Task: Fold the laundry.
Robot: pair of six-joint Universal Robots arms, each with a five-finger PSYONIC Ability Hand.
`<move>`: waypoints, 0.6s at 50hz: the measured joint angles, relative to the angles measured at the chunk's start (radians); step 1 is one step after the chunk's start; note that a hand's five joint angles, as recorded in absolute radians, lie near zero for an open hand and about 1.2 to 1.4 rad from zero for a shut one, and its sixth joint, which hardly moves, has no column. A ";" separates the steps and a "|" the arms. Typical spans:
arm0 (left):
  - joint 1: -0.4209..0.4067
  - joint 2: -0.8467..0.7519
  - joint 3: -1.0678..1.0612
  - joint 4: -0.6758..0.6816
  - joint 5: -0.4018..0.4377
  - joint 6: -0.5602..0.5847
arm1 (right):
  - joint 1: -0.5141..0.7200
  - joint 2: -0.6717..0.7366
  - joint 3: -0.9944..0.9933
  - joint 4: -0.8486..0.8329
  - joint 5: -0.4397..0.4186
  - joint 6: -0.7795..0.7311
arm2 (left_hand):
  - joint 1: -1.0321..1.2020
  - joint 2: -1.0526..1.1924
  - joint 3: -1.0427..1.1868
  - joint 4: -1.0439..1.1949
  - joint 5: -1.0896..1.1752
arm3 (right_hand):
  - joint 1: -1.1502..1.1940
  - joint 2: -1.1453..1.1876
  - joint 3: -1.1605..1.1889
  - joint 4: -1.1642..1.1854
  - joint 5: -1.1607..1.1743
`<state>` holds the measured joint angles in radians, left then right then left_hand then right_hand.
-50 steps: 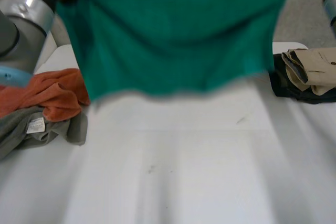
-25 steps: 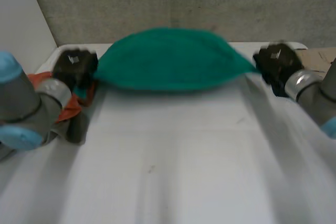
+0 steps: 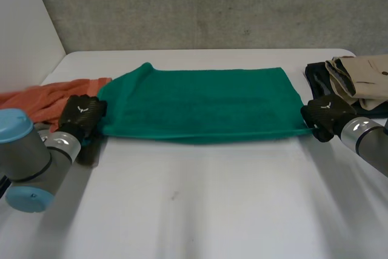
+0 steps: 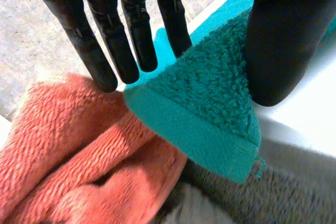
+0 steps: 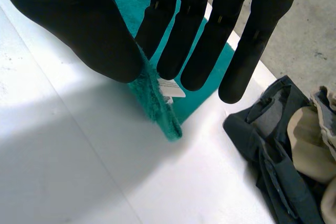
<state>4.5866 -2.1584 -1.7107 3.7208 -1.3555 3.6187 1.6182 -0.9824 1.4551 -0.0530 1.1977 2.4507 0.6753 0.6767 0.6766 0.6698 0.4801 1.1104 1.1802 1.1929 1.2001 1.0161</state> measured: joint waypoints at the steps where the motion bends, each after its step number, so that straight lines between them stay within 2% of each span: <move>1: 0.002 0.000 -0.006 0.006 -0.003 0.008 | -0.002 -0.001 0.001 0.000 -0.001 -0.001 | 0.000 0.000 0.000 0.000 0.000 | 0.000 0.000 0.000 0.000 0.000; 5: 0.012 0.009 -0.033 0.025 -0.007 0.042 | -0.008 -0.002 0.002 0.005 -0.002 -0.010 | 0.002 0.002 0.002 0.002 0.009 | 0.000 0.000 0.000 0.000 0.000; 7: 0.019 0.023 -0.053 0.034 -0.003 0.060 | -0.008 -0.003 0.003 0.011 -0.002 -0.016 | 0.091 0.084 0.077 0.083 0.090 | 0.000 0.000 0.000 0.000 0.000; 9: 0.023 0.041 -0.073 0.037 0.006 0.070 | -0.008 -0.004 0.003 0.016 -0.002 -0.020 | 0.365 0.335 0.322 0.331 0.332 | 0.000 0.000 0.000 0.000 0.000; 11: 0.025 0.067 -0.098 0.037 0.021 0.074 | -0.005 -0.008 0.004 0.029 -0.001 -0.025 | 0.472 0.445 0.442 0.454 0.454 | 0.000 0.000 0.000 0.000 0.000; 13: 0.027 0.095 -0.122 0.033 0.038 0.071 | -0.003 -0.014 0.008 0.045 0.000 -0.031 | 0.480 0.514 0.506 0.524 0.505 | 0.000 0.000 0.000 0.000 0.002; 21: 0.036 0.237 -0.225 -0.051 0.078 0.049 | -0.006 -0.077 0.058 0.180 0.018 -0.125 | 0.480 0.519 0.511 0.529 0.505 | 0.000 0.000 0.000 0.000 0.004; 26: 0.052 0.353 -0.282 -0.235 0.087 0.057 | -0.046 -0.177 0.143 0.354 0.059 -0.320 | 0.480 0.519 0.511 0.529 0.505 | 0.000 0.000 0.000 0.000 0.005; 30: 0.070 0.450 -0.316 -0.532 0.114 0.104 | -0.117 -0.292 0.247 0.530 0.105 -0.545 | 0.480 0.519 0.513 0.529 0.505 | 0.000 0.000 0.000 0.000 0.005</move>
<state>4.6568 -1.7084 -2.0269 3.1891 -1.2415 3.7225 1.5016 -1.2745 1.7025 0.4769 1.3030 1.9053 1.1557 1.1961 1.1898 1.1990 0.9855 1.1104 1.1802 1.1928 1.2001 1.0208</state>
